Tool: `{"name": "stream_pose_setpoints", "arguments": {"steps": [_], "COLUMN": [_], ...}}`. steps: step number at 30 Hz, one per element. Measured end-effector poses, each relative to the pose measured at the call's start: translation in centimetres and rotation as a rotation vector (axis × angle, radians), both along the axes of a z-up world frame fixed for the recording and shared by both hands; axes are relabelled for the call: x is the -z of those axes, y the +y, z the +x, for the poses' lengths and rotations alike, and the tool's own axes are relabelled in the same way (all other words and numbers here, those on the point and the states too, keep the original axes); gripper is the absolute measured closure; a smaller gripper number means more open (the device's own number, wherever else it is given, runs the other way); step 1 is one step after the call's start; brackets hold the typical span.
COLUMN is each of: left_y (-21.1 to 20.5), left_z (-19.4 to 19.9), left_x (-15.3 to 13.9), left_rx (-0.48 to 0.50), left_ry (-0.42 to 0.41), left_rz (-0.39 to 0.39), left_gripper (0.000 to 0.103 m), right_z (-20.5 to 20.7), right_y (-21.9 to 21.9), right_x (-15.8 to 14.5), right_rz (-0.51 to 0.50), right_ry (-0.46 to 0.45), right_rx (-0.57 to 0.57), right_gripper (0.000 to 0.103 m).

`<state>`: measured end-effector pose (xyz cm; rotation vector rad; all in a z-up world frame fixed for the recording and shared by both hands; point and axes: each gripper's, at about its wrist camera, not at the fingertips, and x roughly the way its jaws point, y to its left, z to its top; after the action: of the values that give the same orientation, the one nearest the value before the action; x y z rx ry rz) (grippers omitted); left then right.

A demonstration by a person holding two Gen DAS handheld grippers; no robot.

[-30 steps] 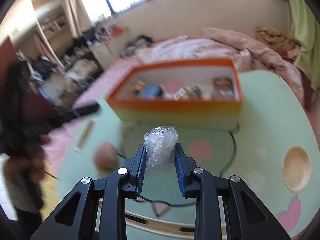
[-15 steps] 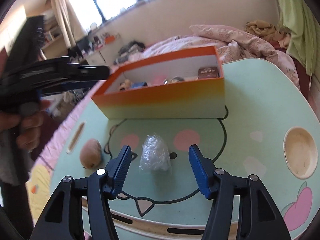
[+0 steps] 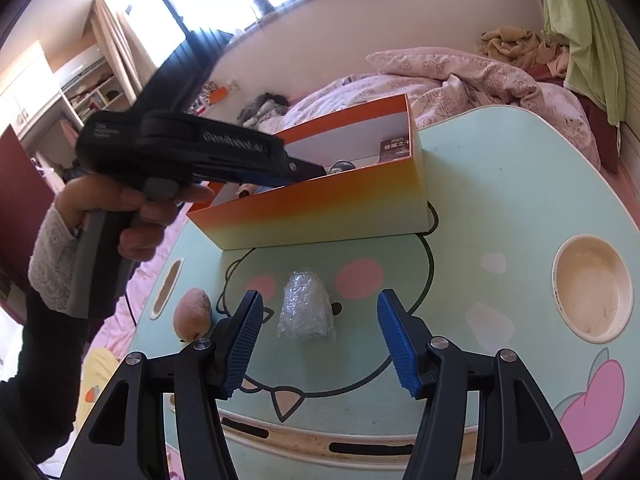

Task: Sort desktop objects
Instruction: 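Reach into the box and grasp the clear heart with the left gripper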

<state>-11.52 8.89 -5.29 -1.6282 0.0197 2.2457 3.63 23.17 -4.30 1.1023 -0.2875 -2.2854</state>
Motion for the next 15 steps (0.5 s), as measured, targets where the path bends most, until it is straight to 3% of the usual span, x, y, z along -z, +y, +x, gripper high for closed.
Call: {"name": "stream_pose_setpoints", "arguments": {"steps": [4,5,7,9,10,15], "left_y": [0.3,0.3,0.0,-0.2,-0.2,-0.3], "left_z": [-0.5,-0.8,-1.5,-2.2,-2.3,-2.1], "left_x": [0.4,0.6,1.1,1.7,1.9,2.3], "left_rx": [0.001,-0.002,-0.017,-0.023,-0.012,0.019], "left_ry": [-0.011,-0.02,-0.031,-0.029,-0.022,-0.086], "left_rz": [-0.021,-0.027,-0.025,-0.065,-0.079,0.008], "left_gripper": [0.052,0.037,0.024,0.028,0.036,0.058], "right_z": [-0.2,-0.2,-0.1,0.0,0.0,0.1], "right_y": [0.0,0.0,-0.1,-0.2,-0.3,-0.2], "right_x": [-0.1,-0.2,-0.2,-0.3,-0.3,0.0], "right_rz": [-0.014,-0.015,-0.025,-0.03,-0.028,-0.03], "right_ry": [-0.005,-0.003,-0.006,-0.008,-0.007,-0.016], "right_rx": [-0.009,-0.01,-0.019,-0.026,-0.028,-0.027], "right_gripper": [0.044,0.044,0.044,0.044,0.044,0.044]}}
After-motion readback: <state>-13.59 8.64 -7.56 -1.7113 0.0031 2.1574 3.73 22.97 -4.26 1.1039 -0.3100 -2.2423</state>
